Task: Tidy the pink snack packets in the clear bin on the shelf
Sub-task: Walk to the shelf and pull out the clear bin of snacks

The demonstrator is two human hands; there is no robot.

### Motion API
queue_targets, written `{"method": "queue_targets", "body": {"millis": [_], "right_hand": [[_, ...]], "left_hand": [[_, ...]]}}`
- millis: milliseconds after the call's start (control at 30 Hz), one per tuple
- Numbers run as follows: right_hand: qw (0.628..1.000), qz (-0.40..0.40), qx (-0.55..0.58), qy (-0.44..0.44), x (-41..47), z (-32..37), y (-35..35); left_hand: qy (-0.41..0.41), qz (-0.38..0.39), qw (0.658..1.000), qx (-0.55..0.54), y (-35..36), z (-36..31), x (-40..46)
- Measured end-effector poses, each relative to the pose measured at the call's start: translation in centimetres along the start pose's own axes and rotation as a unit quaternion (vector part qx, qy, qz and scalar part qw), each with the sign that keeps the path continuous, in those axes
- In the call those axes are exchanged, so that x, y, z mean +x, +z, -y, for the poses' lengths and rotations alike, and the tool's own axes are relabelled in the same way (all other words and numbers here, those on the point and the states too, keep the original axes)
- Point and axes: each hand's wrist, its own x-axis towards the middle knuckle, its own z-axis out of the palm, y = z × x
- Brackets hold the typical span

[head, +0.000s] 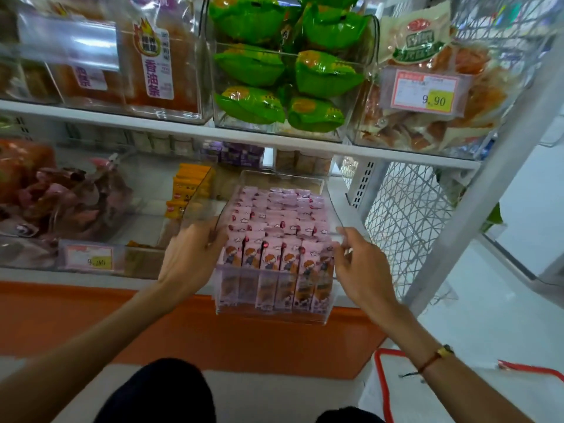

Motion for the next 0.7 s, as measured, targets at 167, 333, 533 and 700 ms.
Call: {"method": "queue_targets", "body": {"millis": [167, 333, 533, 700], "right_hand": [[0.999, -0.008, -0.032, 0.015, 0.0, 0.0, 1.2], [0.999, 0.024, -0.034, 0.035, 0.2, -0.5, 2.1], [0.997, 0.064, -0.006, 0.048, 0.1, -0.6, 1.8], [0.996, 0.076, -0.007, 0.041, 0.3, -0.6, 1.3]], "left_hand": [[0.011, -0.023, 1.0, -0.009, 1.1, 1.1, -0.3], [0.003, 0.007, 1.0, 0.0, 2.2, 2.3, -0.7], [-0.017, 0.049, 0.997, -0.06, 1.5, 2.1, -0.5], [-0.017, 0.105, 0.986, -0.126, -0.1, 2.0, 0.4]]}}
